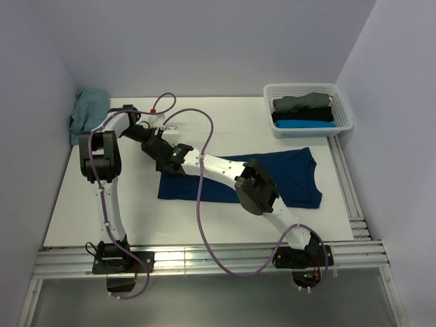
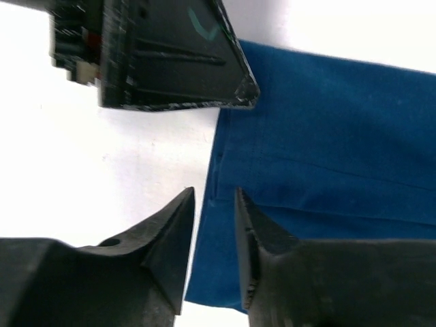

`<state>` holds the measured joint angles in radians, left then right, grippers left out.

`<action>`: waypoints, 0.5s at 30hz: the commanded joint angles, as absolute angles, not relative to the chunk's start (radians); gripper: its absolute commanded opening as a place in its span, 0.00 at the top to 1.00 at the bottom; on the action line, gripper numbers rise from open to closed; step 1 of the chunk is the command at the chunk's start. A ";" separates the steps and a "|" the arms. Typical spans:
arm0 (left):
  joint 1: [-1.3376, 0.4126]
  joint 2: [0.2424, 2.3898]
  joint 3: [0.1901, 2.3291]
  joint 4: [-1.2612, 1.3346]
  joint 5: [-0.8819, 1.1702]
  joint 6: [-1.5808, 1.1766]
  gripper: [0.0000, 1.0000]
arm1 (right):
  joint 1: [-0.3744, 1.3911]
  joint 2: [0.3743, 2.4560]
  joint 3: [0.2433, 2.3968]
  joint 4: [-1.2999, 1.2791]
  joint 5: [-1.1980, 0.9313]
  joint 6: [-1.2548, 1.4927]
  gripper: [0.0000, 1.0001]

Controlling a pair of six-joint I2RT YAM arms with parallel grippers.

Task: Roll the t-shirts
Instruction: Roll the tshirt

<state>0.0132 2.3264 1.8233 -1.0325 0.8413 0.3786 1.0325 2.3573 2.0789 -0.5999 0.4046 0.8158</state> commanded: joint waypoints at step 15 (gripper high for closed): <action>0.009 2.326 1.827 -1.026 0.838 0.391 0.41 | 1.031 2.468 2.209 -0.666 0.433 0.807 0.58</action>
<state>0.0132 2.3264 1.8233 -1.0325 0.8413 0.3790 1.0325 2.4474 2.1712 -0.6434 0.4175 0.8093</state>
